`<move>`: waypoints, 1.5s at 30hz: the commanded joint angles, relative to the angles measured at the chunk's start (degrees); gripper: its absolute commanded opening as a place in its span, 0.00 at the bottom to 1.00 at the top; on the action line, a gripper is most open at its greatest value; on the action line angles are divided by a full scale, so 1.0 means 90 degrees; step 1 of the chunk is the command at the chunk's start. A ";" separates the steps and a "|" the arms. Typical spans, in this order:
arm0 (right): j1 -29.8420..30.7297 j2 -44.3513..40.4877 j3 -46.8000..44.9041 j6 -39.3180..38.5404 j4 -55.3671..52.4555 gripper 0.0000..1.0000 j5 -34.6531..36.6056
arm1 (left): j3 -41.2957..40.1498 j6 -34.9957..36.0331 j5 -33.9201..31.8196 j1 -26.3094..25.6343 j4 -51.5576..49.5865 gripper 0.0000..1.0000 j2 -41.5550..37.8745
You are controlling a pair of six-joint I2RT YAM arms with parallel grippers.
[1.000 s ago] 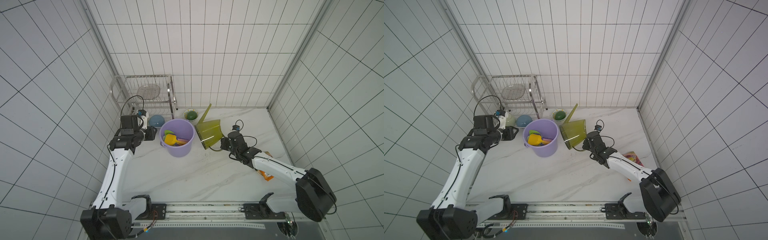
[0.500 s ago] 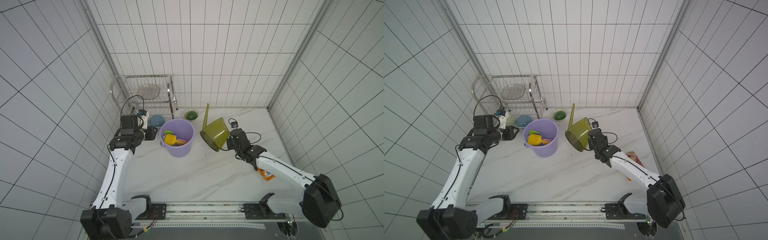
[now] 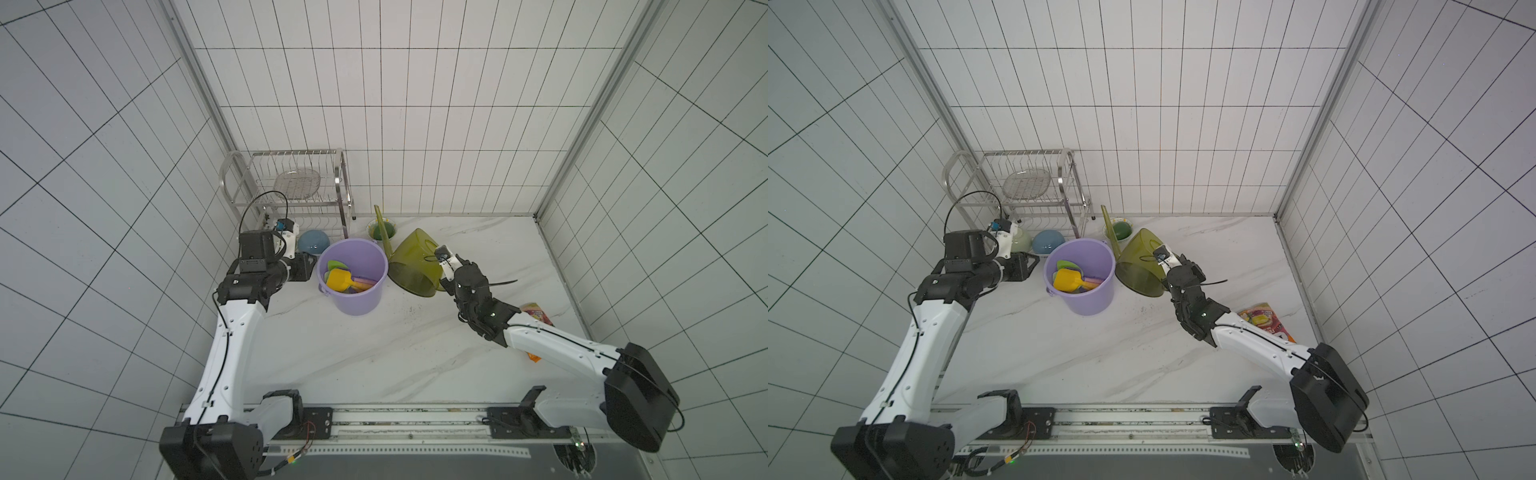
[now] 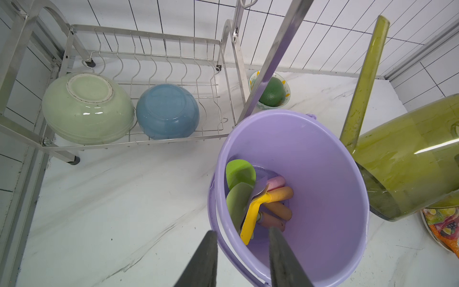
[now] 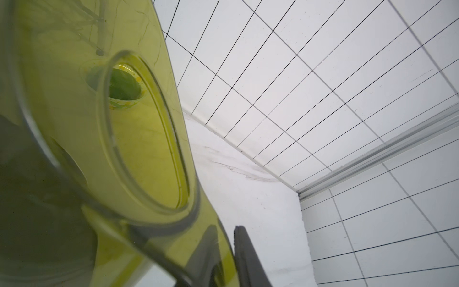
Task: Organize the gardening tools
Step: Adjust the gardening tool at the center of the board.
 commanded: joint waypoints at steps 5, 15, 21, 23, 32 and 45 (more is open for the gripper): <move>0.0295 0.0971 0.0437 -0.1206 0.1789 0.00 0.1166 | -0.0043 0.0081 0.0005 0.0034 0.0030 0.37 -0.0191; 0.0342 0.2058 0.0728 -0.1524 0.2339 0.00 0.2239 | -0.0043 0.0091 -0.0031 0.0044 -0.0008 0.37 -0.0247; 0.0341 0.2489 0.0928 -0.1685 0.2376 0.00 0.2552 | -0.0038 0.0091 -0.0055 0.0042 -0.0011 0.37 -0.0256; 0.0342 0.2622 0.0958 -0.1767 0.2444 0.01 0.2675 | -0.0033 0.0105 -0.0060 0.0037 -0.0006 0.37 -0.0265; 0.0322 0.3082 0.1014 -0.2019 0.2757 0.08 0.3115 | -0.0025 0.0139 -0.0058 0.0072 0.0000 0.37 -0.0286; 0.0602 0.3301 0.0773 -0.1955 0.2883 0.37 0.3184 | -0.0009 0.0174 -0.0033 0.0139 0.0038 0.37 -0.0266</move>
